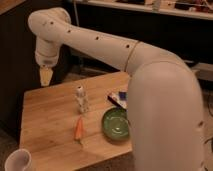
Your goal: Move the arm in a circular motion
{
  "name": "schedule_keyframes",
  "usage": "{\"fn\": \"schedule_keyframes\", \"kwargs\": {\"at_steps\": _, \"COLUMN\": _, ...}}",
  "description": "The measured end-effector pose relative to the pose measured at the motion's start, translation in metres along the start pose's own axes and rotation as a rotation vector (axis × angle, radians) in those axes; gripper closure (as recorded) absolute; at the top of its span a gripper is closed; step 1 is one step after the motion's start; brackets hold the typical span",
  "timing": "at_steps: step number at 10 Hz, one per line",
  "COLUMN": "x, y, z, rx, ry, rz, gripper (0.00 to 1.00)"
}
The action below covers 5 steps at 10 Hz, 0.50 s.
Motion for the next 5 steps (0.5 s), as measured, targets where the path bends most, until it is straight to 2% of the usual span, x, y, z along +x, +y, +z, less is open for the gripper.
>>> {"fn": "schedule_keyframes", "kwargs": {"at_steps": 2, "x": 0.034, "y": -0.041, "z": -0.013, "rx": 0.038, "ry": -0.032, "rz": 0.085, "gripper": 0.35}}
{"fn": "schedule_keyframes", "kwargs": {"at_steps": 3, "x": 0.06, "y": -0.056, "z": -0.022, "rx": 0.064, "ry": -0.058, "rz": 0.143, "gripper": 0.35}}
{"fn": "schedule_keyframes", "kwargs": {"at_steps": 5, "x": 0.101, "y": -0.069, "z": -0.038, "rx": 0.1, "ry": -0.094, "rz": 0.22, "gripper": 0.35}}
